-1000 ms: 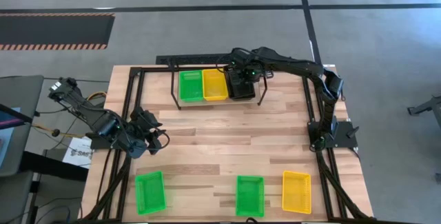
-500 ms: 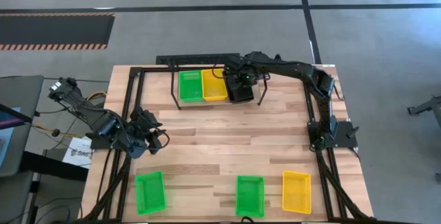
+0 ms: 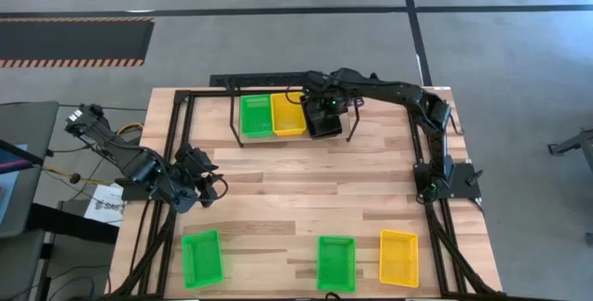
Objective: Stack baskets on shelf by color
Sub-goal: Stack the black bin on top of the black bins on the shelf
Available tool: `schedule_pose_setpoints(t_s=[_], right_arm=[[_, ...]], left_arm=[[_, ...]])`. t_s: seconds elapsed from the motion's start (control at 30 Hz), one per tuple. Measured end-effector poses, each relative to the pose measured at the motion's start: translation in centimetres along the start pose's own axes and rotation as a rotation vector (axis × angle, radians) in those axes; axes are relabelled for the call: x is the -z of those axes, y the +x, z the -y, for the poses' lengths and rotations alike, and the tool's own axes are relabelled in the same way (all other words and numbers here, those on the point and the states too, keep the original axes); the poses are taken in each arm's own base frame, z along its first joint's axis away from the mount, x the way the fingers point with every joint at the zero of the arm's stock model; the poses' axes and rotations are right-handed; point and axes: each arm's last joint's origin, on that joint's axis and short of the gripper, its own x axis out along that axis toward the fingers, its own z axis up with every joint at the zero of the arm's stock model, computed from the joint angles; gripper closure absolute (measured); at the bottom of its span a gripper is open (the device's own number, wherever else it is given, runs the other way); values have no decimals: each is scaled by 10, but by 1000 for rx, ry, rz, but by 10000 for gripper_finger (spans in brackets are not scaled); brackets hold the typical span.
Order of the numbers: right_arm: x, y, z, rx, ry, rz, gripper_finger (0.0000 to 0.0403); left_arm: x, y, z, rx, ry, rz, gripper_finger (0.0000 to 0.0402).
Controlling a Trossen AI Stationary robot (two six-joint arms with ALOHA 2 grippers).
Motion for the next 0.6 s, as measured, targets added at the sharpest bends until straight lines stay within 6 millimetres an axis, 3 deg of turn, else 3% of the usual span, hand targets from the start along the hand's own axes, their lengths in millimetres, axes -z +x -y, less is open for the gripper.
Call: schedule_pose_setpoints(t_s=[0.33,0.6], right_arm=[[-13,-41,-3,-16,-33,95,252],[-21,-74,1,-8,-39,158,235]], left_arm=[[0,0,0,0,0,0,276],[0,0,0,0,0,0,276]])
